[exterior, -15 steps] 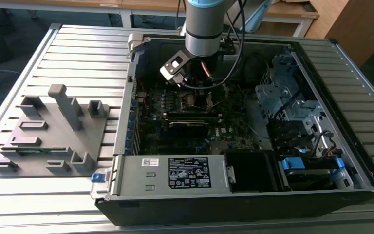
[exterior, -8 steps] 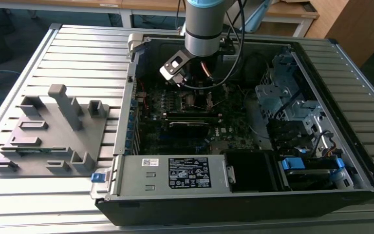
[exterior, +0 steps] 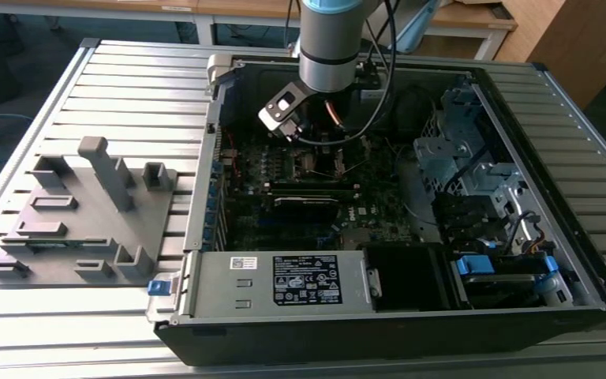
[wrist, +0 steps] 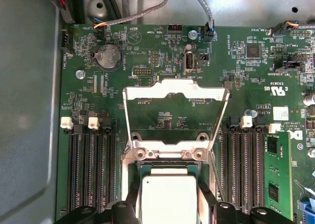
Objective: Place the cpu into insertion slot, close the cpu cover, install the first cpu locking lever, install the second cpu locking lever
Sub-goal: 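Place the cpu into insertion slot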
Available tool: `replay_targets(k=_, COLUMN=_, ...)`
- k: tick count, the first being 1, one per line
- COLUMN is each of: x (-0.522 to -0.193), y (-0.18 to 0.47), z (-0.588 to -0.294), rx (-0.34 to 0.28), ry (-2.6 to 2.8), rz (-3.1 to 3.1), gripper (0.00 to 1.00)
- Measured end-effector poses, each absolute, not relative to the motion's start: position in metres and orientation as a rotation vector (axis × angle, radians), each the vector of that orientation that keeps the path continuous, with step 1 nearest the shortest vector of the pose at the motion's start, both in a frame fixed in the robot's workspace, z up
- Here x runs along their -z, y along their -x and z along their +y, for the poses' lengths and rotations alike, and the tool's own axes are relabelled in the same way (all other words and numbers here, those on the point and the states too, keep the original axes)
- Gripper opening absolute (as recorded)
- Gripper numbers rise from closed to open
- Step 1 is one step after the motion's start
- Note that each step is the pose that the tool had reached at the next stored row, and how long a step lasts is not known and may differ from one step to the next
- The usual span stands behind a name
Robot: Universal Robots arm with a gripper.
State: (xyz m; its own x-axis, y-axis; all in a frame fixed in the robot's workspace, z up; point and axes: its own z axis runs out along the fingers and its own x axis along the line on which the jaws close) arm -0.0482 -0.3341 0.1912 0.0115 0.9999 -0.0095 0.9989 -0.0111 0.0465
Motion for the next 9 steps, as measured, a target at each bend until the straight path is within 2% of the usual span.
replay_targets(k=9, x=-0.1892, y=0.0482, z=-0.3340, rx=-0.041, ry=-2.206, rz=2.181, gripper=0.54)
